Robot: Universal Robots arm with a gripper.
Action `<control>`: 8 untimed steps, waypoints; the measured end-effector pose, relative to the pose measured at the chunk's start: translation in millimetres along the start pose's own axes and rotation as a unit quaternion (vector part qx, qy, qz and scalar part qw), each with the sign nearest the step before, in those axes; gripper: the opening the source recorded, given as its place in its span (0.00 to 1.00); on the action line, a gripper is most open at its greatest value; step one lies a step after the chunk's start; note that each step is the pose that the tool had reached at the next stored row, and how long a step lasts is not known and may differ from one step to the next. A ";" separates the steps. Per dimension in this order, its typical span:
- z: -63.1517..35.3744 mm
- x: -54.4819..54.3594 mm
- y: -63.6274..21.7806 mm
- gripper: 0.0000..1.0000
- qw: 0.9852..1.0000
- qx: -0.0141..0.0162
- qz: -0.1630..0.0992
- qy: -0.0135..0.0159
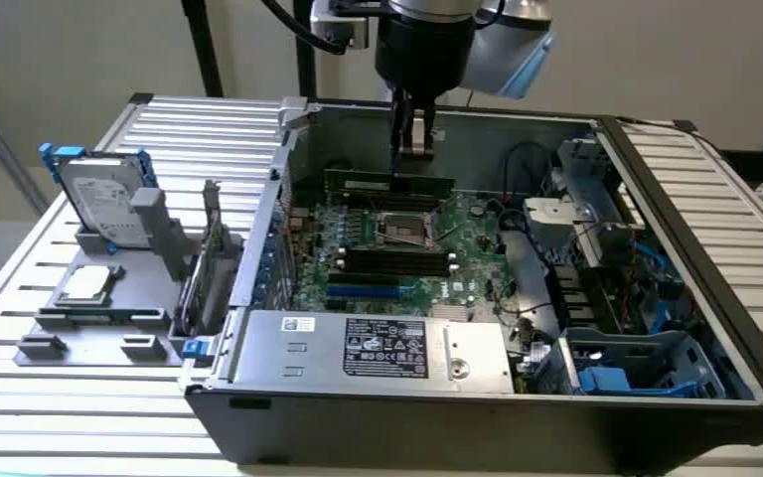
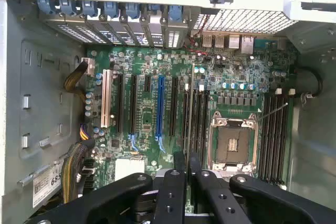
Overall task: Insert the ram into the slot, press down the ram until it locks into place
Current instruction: 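Insert the ram into the slot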
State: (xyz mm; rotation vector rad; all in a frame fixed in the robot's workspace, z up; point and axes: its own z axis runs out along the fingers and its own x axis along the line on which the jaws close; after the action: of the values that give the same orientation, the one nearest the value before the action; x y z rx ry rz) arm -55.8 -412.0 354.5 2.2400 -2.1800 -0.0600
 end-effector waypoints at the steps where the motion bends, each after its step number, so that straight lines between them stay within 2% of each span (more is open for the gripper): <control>1: 0.0 0.0 0.0 0.14 1.000 0.000 0.000 0.000; 8: 0.0 0.0 0.0 0.14 1.000 0.000 0.000 0.000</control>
State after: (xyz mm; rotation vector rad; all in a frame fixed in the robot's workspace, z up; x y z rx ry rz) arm -55.8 -412.0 354.5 2.2400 -2.1801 -0.0600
